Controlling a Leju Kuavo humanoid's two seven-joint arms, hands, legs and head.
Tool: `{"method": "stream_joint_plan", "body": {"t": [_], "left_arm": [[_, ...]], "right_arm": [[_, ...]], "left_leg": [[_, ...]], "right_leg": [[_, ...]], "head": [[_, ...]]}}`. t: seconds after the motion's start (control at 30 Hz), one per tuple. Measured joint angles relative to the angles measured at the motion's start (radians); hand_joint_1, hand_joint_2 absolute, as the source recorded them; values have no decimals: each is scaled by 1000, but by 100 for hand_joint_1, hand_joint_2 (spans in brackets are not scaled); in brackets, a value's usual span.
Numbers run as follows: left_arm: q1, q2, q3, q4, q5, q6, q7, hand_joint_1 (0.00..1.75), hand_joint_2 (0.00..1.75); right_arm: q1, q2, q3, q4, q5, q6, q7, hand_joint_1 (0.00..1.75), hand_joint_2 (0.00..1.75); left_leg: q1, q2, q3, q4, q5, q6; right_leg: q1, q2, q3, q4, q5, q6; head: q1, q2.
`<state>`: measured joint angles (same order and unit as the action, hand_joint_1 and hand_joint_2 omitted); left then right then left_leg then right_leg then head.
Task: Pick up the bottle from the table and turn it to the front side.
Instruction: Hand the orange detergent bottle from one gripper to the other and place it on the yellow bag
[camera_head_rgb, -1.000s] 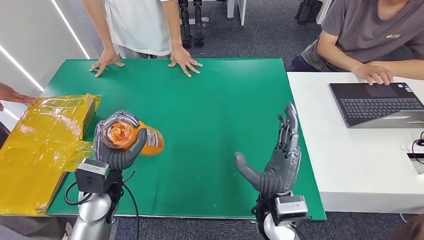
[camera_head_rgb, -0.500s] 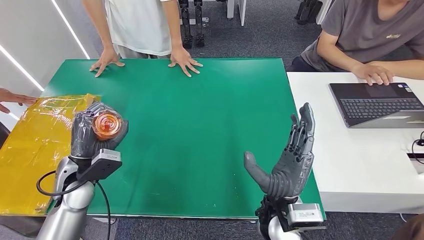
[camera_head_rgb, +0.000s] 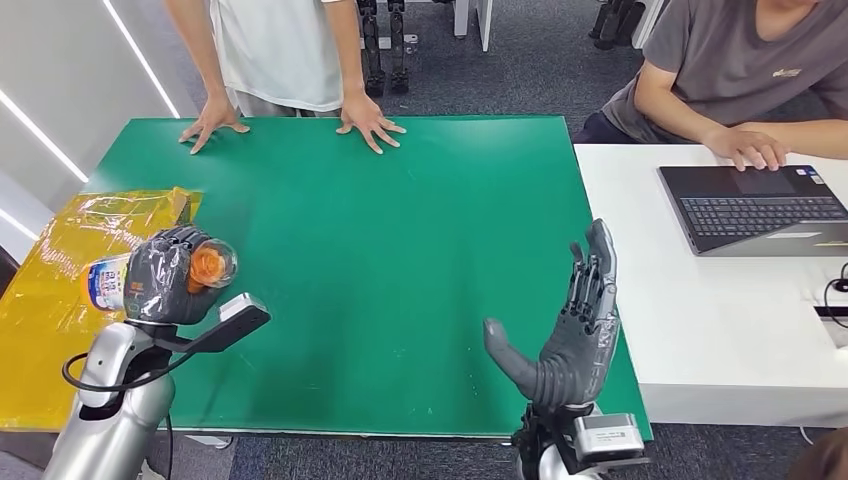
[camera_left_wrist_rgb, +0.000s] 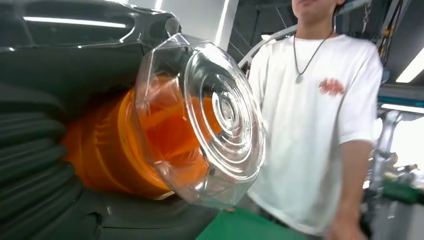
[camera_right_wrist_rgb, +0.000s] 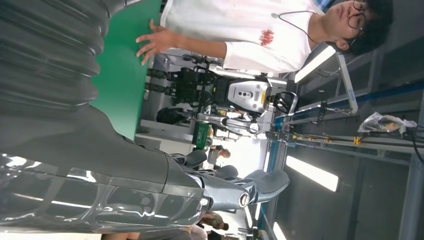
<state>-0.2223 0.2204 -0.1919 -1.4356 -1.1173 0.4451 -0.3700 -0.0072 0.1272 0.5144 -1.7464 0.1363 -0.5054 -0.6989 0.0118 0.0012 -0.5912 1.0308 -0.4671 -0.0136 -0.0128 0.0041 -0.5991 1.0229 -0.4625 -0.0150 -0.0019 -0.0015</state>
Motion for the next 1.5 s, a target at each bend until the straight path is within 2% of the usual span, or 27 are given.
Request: {"method": "stream_joint_plan", "body": {"t": [0.1, 0.2, 0.6, 0.97, 1.0, 1.1, 1.13, 1.5], "left_arm": [[19, 2, 0, 26, -122, 37, 47, 175, 175], [33, 6, 0, 67, -177, 40, 55, 175, 175], [-11, 9, -43, 322, -216, 8, -49, 175, 175], [-74, 35, -110, 429, -250, 1, -54, 175, 175], [-80, 37, -114, 439, -253, 3, -52, 167, 175], [-104, 41, -125, 469, -258, 3, -47, 36, 175], [-114, 41, -128, 480, -259, 1, -46, 0, 175], [-215, 34, -150, 623, -262, -32, -1, 0, 175]], "right_arm": [[6, -1, 0, 0, 2, 11, 0, 0, 175], [9, -3, 0, 0, 2, 17, 0, 0, 175], [9, -26, 8, 0, -37, 4, 0, 0, 175], [-9, -29, 16, 11, -50, 60, 0, 0, 175], [-12, -29, 16, 13, -50, 62, 0, 0, 175], [-18, -29, 16, 17, -50, 64, 0, 0, 175], [-20, -29, 16, 19, -50, 65, 0, 0, 175], [-36, -24, 16, 33, -49, 67, 0, 0, 175]], "left_leg": [[0, 0, 0, 0, 0, 0], [0, 0, 0, 0, 0, 0], [0, 0, 0, 0, 0, 0], [0, 0, 0, 0, 0, 0], [0, 0, 0, 0, 0, 0], [0, 0, 0, 0, 0, -1], [0, 0, 0, 0, 0, -1], [0, 0, 0, 0, 0, -1]], "right_leg": [[0, 0, 0, 0, 0, 0], [0, 0, 0, 0, 0, 0], [0, 0, 0, 0, 0, 0], [0, 0, 0, 0, 0, 0], [0, 0, 0, 0, 0, 0], [0, 0, 0, 1, 0, 0], [0, 0, 0, 1, 0, 0], [0, 0, 0, 1, 0, 0]], "head": [[0, 0], [0, 0], [0, 0], [0, 0], [0, 0], [0, 0], [0, 0], [0, 0]]}}
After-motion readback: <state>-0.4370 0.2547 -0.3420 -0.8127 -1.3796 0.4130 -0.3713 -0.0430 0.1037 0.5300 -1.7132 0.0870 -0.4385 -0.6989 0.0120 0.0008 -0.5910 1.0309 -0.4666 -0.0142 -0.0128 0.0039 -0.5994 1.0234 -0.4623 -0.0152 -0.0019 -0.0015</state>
